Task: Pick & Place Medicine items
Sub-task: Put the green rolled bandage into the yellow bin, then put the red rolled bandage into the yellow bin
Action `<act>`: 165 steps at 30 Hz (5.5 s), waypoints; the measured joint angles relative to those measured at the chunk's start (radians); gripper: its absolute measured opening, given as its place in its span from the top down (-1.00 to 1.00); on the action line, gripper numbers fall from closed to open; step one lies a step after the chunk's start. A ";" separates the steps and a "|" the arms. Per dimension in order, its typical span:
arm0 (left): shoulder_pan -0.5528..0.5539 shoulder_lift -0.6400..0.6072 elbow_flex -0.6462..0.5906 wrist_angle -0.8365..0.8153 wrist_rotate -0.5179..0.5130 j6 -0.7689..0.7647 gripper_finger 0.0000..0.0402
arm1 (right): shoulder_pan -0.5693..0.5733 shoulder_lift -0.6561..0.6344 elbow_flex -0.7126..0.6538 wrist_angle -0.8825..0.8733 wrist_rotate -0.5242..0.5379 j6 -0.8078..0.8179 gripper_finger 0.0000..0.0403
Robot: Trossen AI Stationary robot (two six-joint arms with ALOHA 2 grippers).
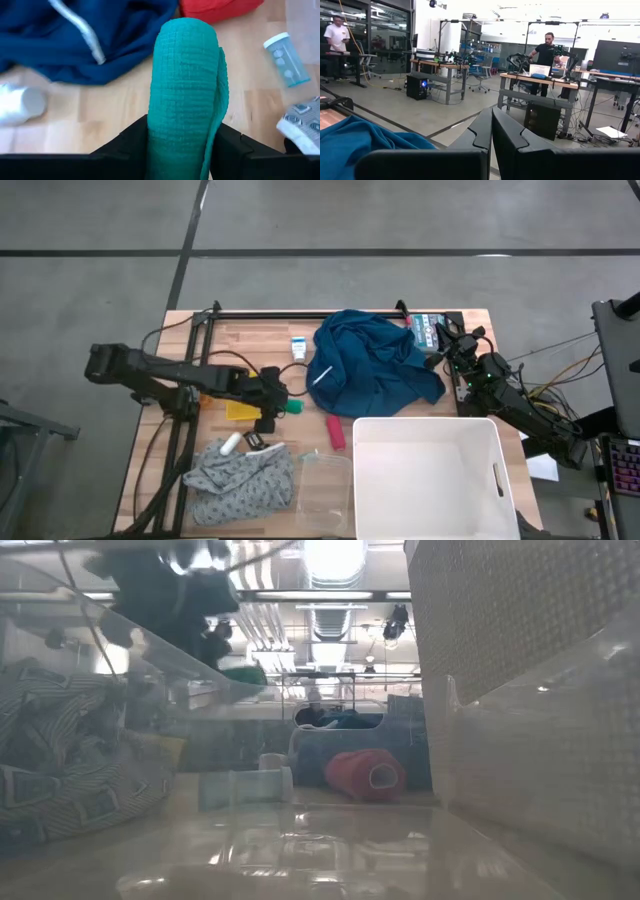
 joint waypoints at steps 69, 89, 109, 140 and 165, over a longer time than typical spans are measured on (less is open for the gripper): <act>0.006 -0.180 -0.154 -0.430 -0.329 -0.574 0.20 | 0.000 0.000 0.000 0.000 0.000 0.000 0.96; 0.009 -0.180 -0.270 -0.207 -0.339 -0.523 0.20 | 0.000 0.000 0.000 0.000 0.000 0.000 0.96; 0.010 -0.180 -0.281 -0.185 -0.327 -0.580 -0.01 | 0.000 0.000 0.000 0.000 0.000 0.000 0.96; 0.010 -0.180 -0.252 -0.196 -0.289 -0.555 -0.37 | 0.000 0.000 0.000 0.000 0.000 0.000 0.96; 0.005 -0.180 -0.104 -0.155 -0.285 -0.434 -0.34 | 0.000 0.000 0.000 0.000 0.000 0.000 0.96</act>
